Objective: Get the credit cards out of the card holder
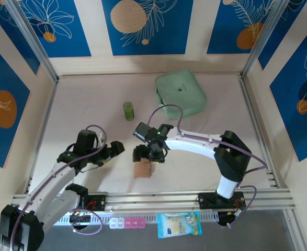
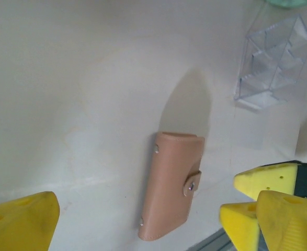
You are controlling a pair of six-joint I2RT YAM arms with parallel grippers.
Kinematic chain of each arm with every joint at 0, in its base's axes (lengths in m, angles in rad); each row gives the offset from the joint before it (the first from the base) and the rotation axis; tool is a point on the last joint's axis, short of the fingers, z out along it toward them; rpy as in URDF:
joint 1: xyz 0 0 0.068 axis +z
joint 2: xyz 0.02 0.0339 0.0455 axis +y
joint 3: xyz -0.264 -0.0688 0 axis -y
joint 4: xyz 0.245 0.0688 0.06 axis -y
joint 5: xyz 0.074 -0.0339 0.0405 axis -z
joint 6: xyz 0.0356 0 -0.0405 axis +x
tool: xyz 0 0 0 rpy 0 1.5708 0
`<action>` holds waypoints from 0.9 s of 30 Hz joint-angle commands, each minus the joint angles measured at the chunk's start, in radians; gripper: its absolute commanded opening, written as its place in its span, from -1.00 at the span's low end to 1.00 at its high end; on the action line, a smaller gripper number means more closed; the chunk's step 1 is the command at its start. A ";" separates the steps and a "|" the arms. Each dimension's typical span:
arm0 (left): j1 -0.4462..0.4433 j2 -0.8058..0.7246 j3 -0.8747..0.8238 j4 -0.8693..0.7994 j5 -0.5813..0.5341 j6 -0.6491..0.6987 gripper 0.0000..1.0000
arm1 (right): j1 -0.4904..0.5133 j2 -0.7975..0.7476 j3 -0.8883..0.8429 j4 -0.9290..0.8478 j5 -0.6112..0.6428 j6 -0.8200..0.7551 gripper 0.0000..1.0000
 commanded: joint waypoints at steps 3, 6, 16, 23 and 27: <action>-0.113 0.041 -0.032 0.163 -0.018 -0.105 0.75 | 0.001 -0.122 -0.113 0.069 0.012 0.024 0.60; -0.170 0.078 -0.054 0.263 -0.017 -0.137 0.55 | -0.005 -0.169 -0.180 0.119 -0.005 0.042 0.55; -0.338 0.223 -0.100 0.419 -0.090 -0.207 -0.21 | -0.007 -0.226 -0.280 0.180 -0.022 0.057 0.32; -0.415 0.356 -0.113 0.520 -0.093 -0.259 -0.56 | -0.007 -0.228 -0.307 0.217 -0.026 0.057 0.10; -0.455 0.368 -0.126 0.549 -0.118 -0.294 -0.60 | -0.007 -0.216 -0.293 0.214 -0.023 0.047 -0.04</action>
